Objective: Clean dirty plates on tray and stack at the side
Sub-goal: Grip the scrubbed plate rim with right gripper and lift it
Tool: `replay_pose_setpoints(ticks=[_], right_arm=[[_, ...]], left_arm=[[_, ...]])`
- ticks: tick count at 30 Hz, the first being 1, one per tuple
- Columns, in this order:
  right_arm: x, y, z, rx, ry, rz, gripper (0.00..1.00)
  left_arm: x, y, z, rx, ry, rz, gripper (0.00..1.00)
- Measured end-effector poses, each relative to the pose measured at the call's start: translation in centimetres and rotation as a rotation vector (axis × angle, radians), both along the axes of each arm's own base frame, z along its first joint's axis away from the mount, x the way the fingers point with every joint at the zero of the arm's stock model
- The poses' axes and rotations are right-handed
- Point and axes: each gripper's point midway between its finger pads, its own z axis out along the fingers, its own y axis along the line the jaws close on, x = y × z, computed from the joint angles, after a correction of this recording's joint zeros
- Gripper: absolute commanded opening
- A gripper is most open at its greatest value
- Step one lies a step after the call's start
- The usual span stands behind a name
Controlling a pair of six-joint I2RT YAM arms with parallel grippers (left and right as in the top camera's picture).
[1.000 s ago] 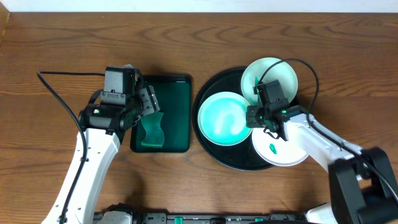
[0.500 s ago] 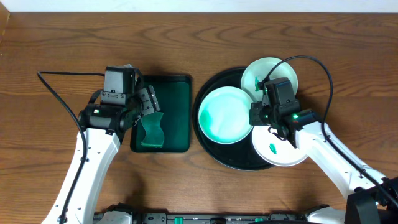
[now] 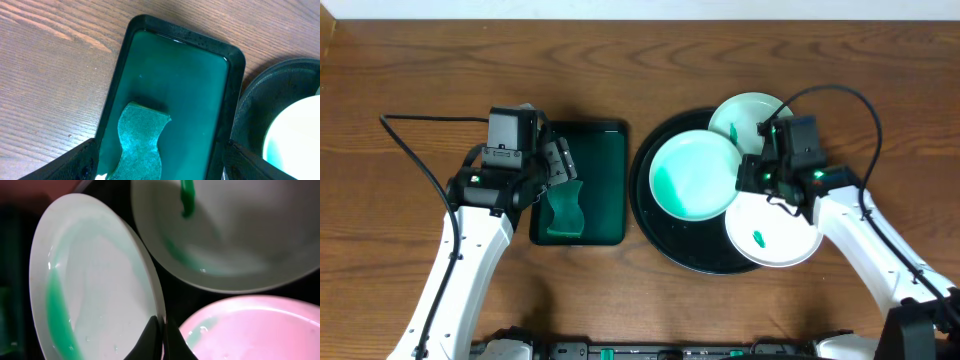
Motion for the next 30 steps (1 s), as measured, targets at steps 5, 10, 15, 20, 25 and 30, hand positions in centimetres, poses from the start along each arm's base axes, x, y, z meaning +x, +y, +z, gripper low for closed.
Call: replay_pose_setpoints(ticks=[5, 10, 15, 20, 25, 30], right_arm=[[2.3, 1.1, 3.7, 0.054, -0.075, -0.008, 0.01], [3.1, 3.1, 5.2, 0.104, -0.126, -0.004, 0.01], [3.3, 6.2, 6.1, 0.128, -0.181, 0.016, 0.01], [3.3, 10.4, 5.1, 0.126, -0.212, 0.063, 0.01], [3.4, 13.7, 3.3, 0.09, -0.249, 0.093, 0.01], [3.7, 15.8, 2.5, 0.062, -0.306, 0.104, 0.01]], left_arm=[[0.0, 0.0, 0.0, 0.0, 0.0, 0.0, 0.79], [0.0, 0.0, 0.0, 0.0, 0.0, 0.0, 0.79], [0.0, 0.0, 0.0, 0.0, 0.0, 0.0, 0.79], [0.0, 0.0, 0.0, 0.0, 0.0, 0.0, 0.79], [0.0, 0.0, 0.0, 0.0, 0.001, 0.0, 0.79], [0.0, 0.0, 0.0, 0.0, 0.0, 0.0, 0.8]])
